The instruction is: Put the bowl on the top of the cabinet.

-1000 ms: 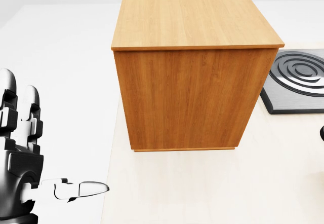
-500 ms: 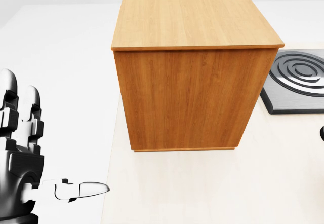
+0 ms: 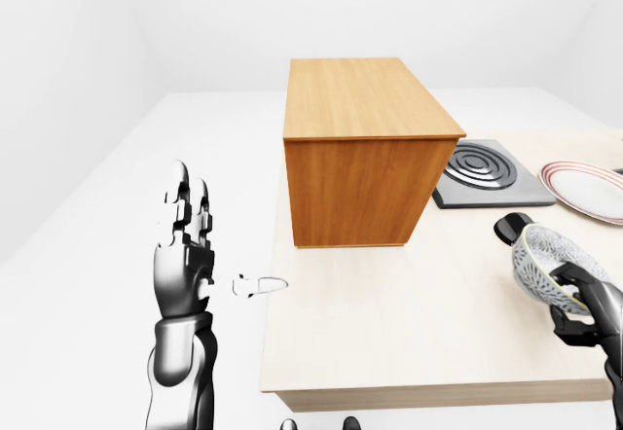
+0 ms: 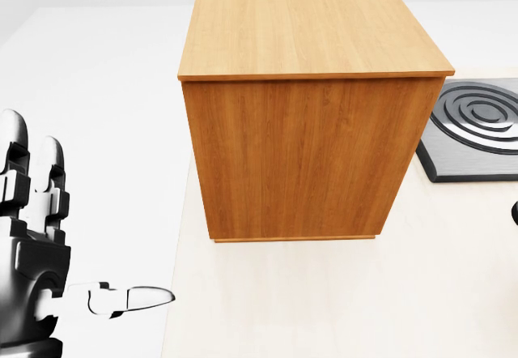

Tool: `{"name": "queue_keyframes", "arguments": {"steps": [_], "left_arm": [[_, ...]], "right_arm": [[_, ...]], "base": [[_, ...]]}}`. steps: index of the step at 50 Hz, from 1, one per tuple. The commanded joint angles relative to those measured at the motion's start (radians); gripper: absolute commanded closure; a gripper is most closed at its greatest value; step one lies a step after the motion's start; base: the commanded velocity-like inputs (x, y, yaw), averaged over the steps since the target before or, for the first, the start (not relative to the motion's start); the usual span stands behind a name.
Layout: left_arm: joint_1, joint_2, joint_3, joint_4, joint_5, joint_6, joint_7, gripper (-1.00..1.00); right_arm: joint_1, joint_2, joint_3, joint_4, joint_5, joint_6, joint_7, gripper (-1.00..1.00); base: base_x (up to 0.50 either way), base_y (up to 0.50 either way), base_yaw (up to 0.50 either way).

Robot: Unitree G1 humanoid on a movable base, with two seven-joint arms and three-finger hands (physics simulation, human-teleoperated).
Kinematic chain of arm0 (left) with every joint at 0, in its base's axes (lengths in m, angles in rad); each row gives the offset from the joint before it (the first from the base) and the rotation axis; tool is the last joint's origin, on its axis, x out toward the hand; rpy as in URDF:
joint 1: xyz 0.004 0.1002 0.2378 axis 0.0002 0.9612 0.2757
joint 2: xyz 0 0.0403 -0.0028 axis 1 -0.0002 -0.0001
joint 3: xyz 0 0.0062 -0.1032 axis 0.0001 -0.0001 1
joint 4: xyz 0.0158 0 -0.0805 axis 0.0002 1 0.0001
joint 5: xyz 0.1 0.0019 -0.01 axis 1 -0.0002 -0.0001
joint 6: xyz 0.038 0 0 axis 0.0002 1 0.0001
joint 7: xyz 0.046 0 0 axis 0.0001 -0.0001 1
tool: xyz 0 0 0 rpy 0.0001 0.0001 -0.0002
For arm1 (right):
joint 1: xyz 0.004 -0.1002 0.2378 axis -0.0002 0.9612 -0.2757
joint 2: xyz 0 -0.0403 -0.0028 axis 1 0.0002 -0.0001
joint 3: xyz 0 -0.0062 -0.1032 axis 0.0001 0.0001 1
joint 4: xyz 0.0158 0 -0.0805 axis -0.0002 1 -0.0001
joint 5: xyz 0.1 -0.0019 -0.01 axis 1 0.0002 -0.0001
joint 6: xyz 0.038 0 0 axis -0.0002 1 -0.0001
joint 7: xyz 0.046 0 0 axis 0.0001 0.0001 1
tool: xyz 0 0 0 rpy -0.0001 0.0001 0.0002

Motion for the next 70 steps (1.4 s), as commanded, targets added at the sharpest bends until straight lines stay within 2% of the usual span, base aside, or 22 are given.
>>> {"name": "queue_keyframes", "arguments": {"steps": [1, 12, 15, 18, 20, 23, 26, 27, 28, 33, 36, 37, 45, 46, 47, 53, 55, 61, 64, 67, 68, 70], "left_arm": [[-0.006, 0.001, 0.002, 0.011, 0.000, 0.000, 0.003, -1.00], [0.003, 0.001, -0.001, 0.004, -0.001, 0.000, -0.001, -1.00], [0.001, 0.001, -0.001, 0.005, -0.001, 0.000, -0.001, -1.00], [0.003, 0.000, -0.003, 0.008, -0.002, 0.000, -0.003, -1.00], [0.002, 0.001, -0.003, 0.006, -0.002, 0.000, -0.002, -1.00], [0.002, 0.001, -0.002, 0.008, -0.002, 0.000, -0.002, -1.00], [0.003, 0.001, -0.002, 0.005, -0.003, 0.000, -0.003, -1.00], [0.003, 0.001, -0.004, 0.005, -0.003, 0.000, -0.003, -1.00], [0.002, 0.001, -0.004, 0.006, -0.003, 0.000, -0.004, -1.00], [0.004, 0.001, -0.004, 0.001, -0.004, 0.000, -0.004, -1.00], [0.004, 0.001, -0.004, 0.000, -0.004, 0.000, -0.004, -1.00], [0.002, 0.001, -0.004, 0.006, -0.004, 0.000, -0.005, -1.00], [0.001, 0.001, -0.004, 0.008, -0.005, 0.000, -0.005, -1.00], [0.001, 0.001, -0.004, 0.008, -0.005, 0.000, -0.005, -1.00], [0.003, 0.003, -0.005, 0.013, -0.010, 0.000, -0.010, -1.00], [0.007, 0.003, -0.006, 0.008, -0.014, 0.000, -0.014, -1.00], [0.014, 0.003, -0.010, 0.009, -0.016, 0.000, -0.019, -1.00], [0.015, 0.003, -0.009, 0.008, -0.019, 0.000, -0.022, -1.00], [0.018, 0.004, -0.009, -0.001, -0.023, 0.000, -0.025, -1.00], [0.018, 0.004, -0.009, -0.002, -0.023, 0.000, -0.026, -1.00], [0.015, 0.003, -0.009, 0.002, -0.022, 0.000, -0.025, -1.00], [0.013, 0.003, -0.006, 0.004, -0.022, 0.000, -0.025, -1.00]], "right_arm": [[-0.027, -0.003, -0.164, -0.296, 0.025, 0.000, 0.226, 1.00], [-0.134, -0.091, -0.251, -0.529, 0.095, 0.000, 0.435, 1.00], [-0.199, -0.161, -0.237, -0.536, 0.108, 0.000, 0.461, 1.00], [-0.327, -0.306, -0.180, -0.470, 0.122, 0.023, 0.464, 1.00], [-0.432, -0.409, -0.116, -0.393, 0.145, 0.071, 0.452, 1.00], [-0.663, -0.584, 0.060, -0.195, 0.169, 0.096, 0.405, 1.00], [-0.960, -0.674, 0.260, 0.003, 0.176, 0.084, 0.391, 1.00], [-1.121, -0.687, 0.354, 0.122, 0.125, 0.037, 0.380, 1.00], [-1.266, -0.675, 0.415, 0.221, 0.070, 0.000, 0.387, 1.00], [-1.845, -0.539, 0.571, 0.703, -0.255, 0.000, 0.300, 1.00], [-1.932, -0.507, 0.562, 0.797, -0.331, 0.000, 0.279, 1.00], [-2.039, -0.456, 0.595, 0.877, -0.398, 0.000, 0.232, 1.00], [-2.057, -0.445, 0.553, 0.901, -0.454, 0.000, 0.225, 1.00], [-2.083, -0.428, 0.566, 0.920, -0.482, 0.000, 0.202, 1.00], [-2.205, -0.331, 0.662, 1.015, -0.617, 0.000, 0.122, 1.00], [-2.205, -0.300, 0.628, 1.037, -0.746, 0.000, 0.092, 1.00], [-2.205, -0.253, 0.641, 1.044, -0.808, 0.000, 0.068, 1.00], [-2.205, -0.209, 0.595, 1.045, -0.868, 0.000, 0.073, 1.00], [-2.205, -0.136, 0.568, 1.046, -0.864, 0.000, 0.068, 1.00], [-2.205, -0.135, 0.560, 1.046, -0.871, 0.000, 0.069, 1.00], [-2.205, -0.074, 0.546, 1.046, -0.853, 0.000, 0.066, 1.00], [-2.205, -0.052, 0.540, 1.046, -0.846, 0.000, 0.062, 1.00]], "base": [[0.00, 0.00, 0.00], [0.00, 0.00, 0.00], [0.00, 0.00, 0.00], [0.00, 0.00, 0.00], [0.00, 0.00, 0.00], [0.00, 0.00, 0.00], [0.00, 0.00, 0.00], [0.00, 0.00, 0.00], [0.00, 0.00, 0.00], [0.00, 0.00, 0.00], [0.00, 0.00, 0.00], [0.00, 0.00, 0.00], [0.00, 0.00, 0.00], [0.00, 0.00, 0.00], [0.00, 0.00, 0.00], [0.00, 0.00, 0.00], [0.00, 0.00, 0.00], [0.00, 0.00, 0.00], [0.00, 0.00, 0.00], [0.00, 0.00, 0.00], [0.00, 0.00, 0.00], [0.00, 0.00, 0.00]]}}
